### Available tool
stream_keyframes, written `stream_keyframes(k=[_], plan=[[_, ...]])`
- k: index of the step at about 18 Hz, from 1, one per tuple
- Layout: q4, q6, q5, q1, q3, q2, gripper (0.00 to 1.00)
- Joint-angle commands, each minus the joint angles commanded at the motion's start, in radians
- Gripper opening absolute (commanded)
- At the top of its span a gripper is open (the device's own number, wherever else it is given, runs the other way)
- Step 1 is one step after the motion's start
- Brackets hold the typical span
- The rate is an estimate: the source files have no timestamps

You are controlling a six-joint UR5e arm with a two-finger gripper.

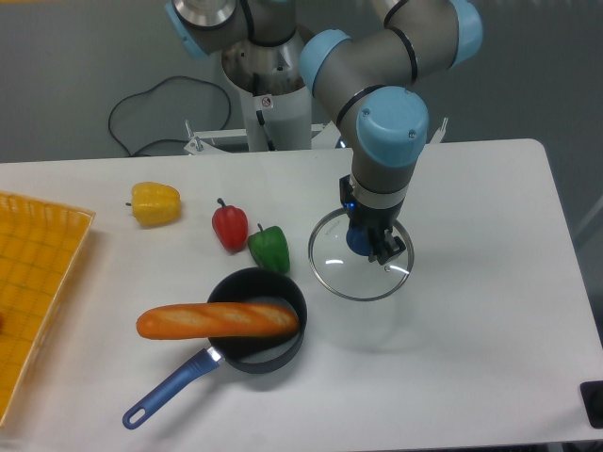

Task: Close the pot lid
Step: 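Hold the glass lid by its blue knob and lift it slightly, then carry the glass lid over the dark saucepan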

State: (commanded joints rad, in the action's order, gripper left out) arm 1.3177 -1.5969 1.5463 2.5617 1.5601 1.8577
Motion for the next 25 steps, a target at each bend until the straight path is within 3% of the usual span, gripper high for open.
stream_keyframes(k=[13,21,25], plan=[[-0.006,0.025,-0.038,0.0,0.009,0.0,0.47],[-0.006,0.048,-0.121,-0.009,0.009,-0.003,0.47],[-0.006,0.113,-0.141,-0.034,0.009,-0.003,0.47]])
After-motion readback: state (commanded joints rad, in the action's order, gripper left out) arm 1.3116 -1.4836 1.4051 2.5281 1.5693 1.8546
